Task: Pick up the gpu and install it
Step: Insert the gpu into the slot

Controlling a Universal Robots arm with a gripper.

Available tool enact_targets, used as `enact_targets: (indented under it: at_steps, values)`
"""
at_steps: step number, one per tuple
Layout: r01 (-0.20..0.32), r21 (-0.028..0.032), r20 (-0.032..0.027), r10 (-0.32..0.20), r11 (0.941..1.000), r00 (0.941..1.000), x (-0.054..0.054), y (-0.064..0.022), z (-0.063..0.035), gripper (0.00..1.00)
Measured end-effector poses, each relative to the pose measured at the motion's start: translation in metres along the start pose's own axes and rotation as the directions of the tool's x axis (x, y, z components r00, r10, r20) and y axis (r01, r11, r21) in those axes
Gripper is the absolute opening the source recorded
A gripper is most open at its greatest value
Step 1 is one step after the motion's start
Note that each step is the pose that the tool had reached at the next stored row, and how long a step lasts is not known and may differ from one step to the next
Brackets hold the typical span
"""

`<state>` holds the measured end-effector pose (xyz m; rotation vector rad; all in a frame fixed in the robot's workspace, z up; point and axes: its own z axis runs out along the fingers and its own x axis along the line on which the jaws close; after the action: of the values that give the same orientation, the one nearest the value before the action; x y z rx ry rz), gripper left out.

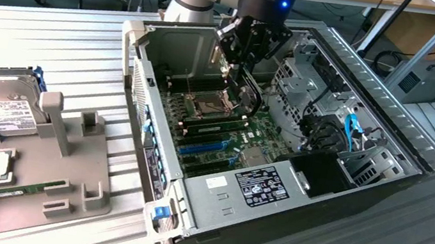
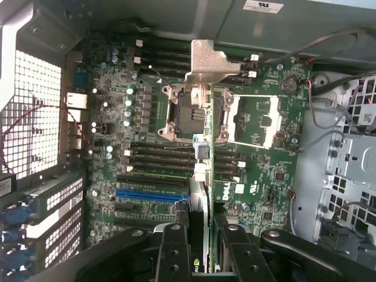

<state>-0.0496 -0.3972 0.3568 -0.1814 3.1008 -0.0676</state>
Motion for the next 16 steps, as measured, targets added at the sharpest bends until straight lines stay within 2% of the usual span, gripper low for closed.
enact_targets:
  at_steps: [16]
  values:
    - [0.089,-0.0027,0.0042,-0.089,0.9960,0.9960,0.0000,0.0000,0.0000,0.26]
